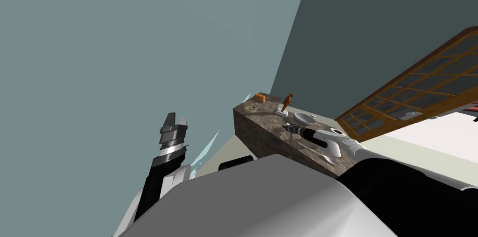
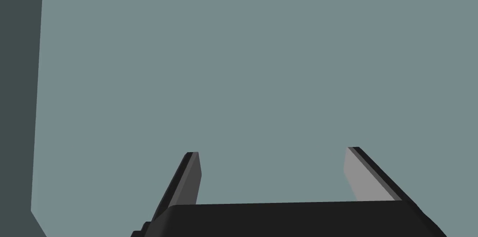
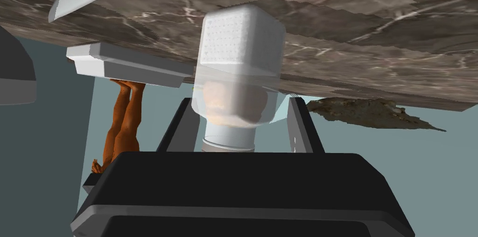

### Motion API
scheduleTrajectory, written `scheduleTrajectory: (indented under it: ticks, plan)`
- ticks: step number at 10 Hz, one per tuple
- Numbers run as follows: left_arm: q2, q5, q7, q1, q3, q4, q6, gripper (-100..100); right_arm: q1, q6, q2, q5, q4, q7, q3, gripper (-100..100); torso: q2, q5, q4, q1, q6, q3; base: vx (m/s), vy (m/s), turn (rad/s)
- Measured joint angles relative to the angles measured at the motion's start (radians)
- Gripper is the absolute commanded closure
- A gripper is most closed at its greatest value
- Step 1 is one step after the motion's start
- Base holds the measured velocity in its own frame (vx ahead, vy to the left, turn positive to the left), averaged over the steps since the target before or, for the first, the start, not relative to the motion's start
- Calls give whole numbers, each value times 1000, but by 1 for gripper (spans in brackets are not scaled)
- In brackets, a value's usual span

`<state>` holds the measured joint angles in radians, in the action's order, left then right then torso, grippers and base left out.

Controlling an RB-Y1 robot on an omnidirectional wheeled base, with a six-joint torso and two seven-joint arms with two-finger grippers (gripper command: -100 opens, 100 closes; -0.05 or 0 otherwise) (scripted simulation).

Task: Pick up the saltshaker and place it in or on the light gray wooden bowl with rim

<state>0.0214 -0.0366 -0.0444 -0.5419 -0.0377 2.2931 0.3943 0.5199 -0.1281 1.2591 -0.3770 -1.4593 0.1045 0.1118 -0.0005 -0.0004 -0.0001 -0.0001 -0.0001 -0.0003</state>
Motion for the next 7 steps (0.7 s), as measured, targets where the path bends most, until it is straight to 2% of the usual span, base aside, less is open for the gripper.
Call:
scheduleTrajectory:
  ticks: [3,4,5,6,7]
  plan:
    - [0,0,0,0,0,0,0,0,-1,0,1,0,0,0,-1,100,0,-1,0,0,0,0,0,0,0]
    - [0,0,0,0,0,0,0,0,-1,0,1,0,0,0,-1,0,0,-1,0,0,0,0,0,0,0]
    - [0,0,0,0,0,0,0,0,-1,0,1,0,0,0,-1,100,0,-1,0,0,0,0,-41,24,-130]
    - [0,0,0,0,0,0,0,0,4,-1,15,3,-11,-5,-2,100,3,-1,0,1,1,1,-27,18,-43]
    - [0,0,0,0,0,0,0,0,5,-2,17,3,-12,-6,-2,0,3,-1,0,1,0,1,0,0,0]
